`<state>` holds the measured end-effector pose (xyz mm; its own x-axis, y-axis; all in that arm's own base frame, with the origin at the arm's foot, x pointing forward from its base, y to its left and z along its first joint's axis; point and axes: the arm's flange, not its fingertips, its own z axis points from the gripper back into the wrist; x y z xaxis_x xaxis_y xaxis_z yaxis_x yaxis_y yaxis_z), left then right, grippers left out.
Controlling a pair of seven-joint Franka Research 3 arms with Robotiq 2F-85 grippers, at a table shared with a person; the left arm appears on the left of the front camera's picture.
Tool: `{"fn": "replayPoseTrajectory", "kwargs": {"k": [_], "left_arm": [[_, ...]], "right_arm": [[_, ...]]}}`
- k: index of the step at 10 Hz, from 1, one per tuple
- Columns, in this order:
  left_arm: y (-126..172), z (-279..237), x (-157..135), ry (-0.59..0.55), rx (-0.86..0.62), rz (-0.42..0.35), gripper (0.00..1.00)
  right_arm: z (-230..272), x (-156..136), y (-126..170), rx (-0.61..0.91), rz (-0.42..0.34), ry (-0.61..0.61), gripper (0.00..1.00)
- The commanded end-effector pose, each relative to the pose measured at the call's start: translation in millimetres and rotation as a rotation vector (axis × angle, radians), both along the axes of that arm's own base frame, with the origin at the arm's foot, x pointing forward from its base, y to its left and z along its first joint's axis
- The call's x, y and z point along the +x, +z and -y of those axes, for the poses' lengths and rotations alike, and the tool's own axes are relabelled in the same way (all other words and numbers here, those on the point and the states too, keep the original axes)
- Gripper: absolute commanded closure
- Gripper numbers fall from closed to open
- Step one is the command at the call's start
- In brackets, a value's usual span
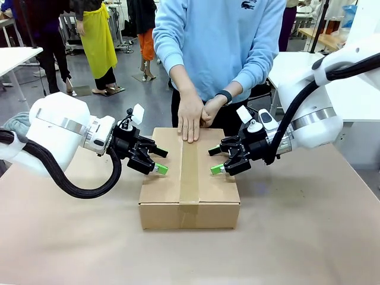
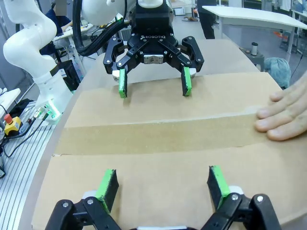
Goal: Pack the gift set into the box.
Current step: Press and hold the closed box until the human finishes sealing it.
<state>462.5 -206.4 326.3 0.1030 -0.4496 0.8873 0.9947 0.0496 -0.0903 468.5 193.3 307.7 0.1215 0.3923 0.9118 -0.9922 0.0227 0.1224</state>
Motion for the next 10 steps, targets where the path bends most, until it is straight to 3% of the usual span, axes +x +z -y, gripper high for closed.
{"fn": "replayPoseTrajectory", "kwargs": {"k": [1,10], "left_arm": [[-2.5,-0.6,-1.0,-0.005,-0.003,-0.006,0.00],[-2.5,-0.6,-1.0,-0.005,-0.003,-0.006,0.00]], "right_arm": [[-2.2,-1.0,-0.8,-0.003,-0.001,0.003,0.00],[-2.2,-1.0,-0.8,-0.003,-0.001,0.003,0.00]]}}
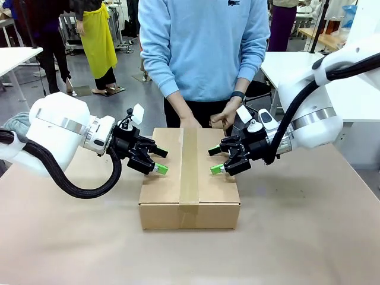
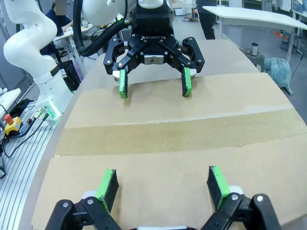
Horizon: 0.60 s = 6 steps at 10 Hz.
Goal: Pack the gift set into the box.
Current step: Press and hold the closed box until the human finishes sealing it.
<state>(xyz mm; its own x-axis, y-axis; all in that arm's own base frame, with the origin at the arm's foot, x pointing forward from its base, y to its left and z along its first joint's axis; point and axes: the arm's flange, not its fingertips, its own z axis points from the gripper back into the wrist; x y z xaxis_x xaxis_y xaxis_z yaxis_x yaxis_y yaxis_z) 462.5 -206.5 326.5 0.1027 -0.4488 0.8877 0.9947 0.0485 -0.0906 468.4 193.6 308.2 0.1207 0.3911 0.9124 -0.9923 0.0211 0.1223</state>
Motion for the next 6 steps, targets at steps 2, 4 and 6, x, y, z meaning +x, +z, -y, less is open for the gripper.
{"fn": "replayPoseTrajectory", "kwargs": {"k": [2,4,6], "left_arm": [[-2.7,-0.8,-1.0,-0.004,-0.001,-0.006,0.00],[-2.7,-0.8,-1.0,-0.004,-0.001,-0.006,0.00],[-2.7,-0.8,-1.0,-0.004,-0.001,-0.006,0.00]], "right_arm": [[-2.0,-0.8,-1.3,-0.005,-0.001,0.001,0.00],[-2.0,-0.8,-1.3,-0.005,-0.001,0.001,0.00],[-0.1,0.1,0.1,0.000,0.000,0.000,0.00]]}}
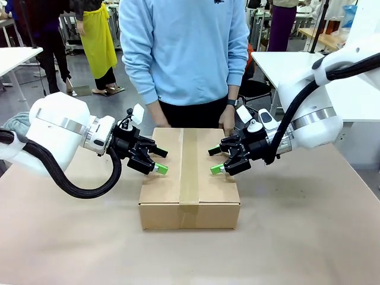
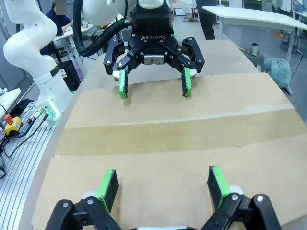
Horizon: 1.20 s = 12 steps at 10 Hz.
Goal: Pack the gift set into the box.
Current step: Press and hold the closed box until the human finishes sealing it.
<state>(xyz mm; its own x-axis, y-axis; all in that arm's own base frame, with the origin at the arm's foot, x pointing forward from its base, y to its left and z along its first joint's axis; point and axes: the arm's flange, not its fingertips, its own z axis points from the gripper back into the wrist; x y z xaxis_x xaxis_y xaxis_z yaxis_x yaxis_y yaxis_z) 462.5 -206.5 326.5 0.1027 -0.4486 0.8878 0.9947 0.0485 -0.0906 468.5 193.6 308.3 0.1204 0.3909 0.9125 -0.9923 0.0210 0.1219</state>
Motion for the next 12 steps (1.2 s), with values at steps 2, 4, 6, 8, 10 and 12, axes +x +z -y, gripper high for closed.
{"fn": "replayPoseTrajectory", "kwargs": {"k": [2,4,6,8,10,12], "left_arm": [[47.9,-33.2,-29.6,-0.101,-0.147,0.080,0.00],[82.6,-117.5,-70.8,-0.103,-0.374,0.202,0.00],[74.4,-223.7,-115.0,-0.023,-0.684,0.347,0.00],[46.4,-285.5,-162.7,0.103,-0.926,0.531,0.00],[103.3,-229.8,-118.5,0.046,-0.676,0.382,0.00],[103.3,-229.8,-118.5,0.046,-0.676,0.382,0.00]], "right_arm": [[33.3,-33.0,86.8,0.250,0.190,0.020,0.00],[111.7,-60.2,124.1,0.421,0.297,-0.099,0.00],[193.9,-83.3,112.7,0.495,0.355,-0.339,0.00],[235.2,-91.6,80.8,0.477,0.304,-0.512,0.00],[244.2,-92.4,104.9,0.477,0.299,-0.453,0.00],[244.2,-92.4,104.9,0.477,0.299,-0.453,0.00]]}}
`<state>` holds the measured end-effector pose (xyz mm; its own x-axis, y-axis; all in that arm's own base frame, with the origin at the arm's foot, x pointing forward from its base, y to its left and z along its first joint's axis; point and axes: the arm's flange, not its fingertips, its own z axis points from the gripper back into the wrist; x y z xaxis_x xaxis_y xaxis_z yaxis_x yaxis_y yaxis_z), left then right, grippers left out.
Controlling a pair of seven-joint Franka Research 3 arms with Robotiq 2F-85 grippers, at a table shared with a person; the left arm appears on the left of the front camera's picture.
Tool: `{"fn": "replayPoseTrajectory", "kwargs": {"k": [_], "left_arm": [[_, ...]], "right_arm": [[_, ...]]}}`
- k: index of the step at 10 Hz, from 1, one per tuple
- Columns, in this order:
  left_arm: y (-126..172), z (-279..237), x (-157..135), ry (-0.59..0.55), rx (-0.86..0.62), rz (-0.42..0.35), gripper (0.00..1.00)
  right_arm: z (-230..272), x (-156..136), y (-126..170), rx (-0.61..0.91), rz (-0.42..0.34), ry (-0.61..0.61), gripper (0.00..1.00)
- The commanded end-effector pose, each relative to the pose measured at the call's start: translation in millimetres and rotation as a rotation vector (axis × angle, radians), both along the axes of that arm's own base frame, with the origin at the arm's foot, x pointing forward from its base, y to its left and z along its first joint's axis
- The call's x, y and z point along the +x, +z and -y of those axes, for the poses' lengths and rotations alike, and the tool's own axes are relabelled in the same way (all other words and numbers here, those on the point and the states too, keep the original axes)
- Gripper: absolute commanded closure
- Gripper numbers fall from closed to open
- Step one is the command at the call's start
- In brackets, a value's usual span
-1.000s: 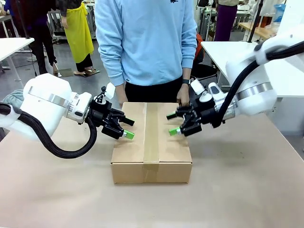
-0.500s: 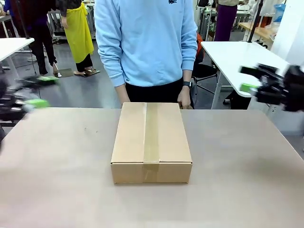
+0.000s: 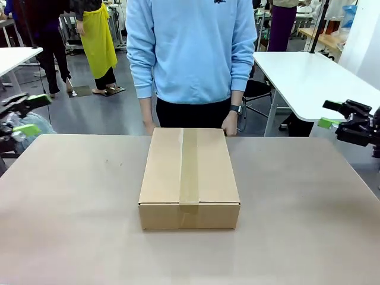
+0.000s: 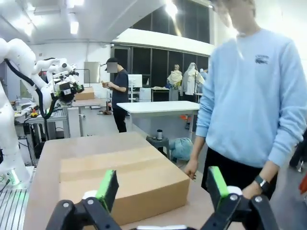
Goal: Pack the gift set into the box.
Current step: Press and hold the closed box until the human finishes sealing it.
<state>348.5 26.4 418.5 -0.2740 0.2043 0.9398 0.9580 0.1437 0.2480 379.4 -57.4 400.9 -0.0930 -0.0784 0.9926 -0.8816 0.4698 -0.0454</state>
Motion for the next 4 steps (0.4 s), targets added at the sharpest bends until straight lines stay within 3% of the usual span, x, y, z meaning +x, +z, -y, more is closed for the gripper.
{"fn": "replayPoseTrajectory", "kwargs": {"k": [1,4], "left_arm": [[11.3,3.1,-4.5,0.004,0.003,-0.015,0.00],[11.3,3.1,-4.5,0.004,0.003,-0.015,0.00]], "right_arm": [[-6.8,-3.3,12.3,0.006,0.015,0.022,0.00],[-6.8,-3.3,12.3,0.006,0.015,0.022,0.00]]}}
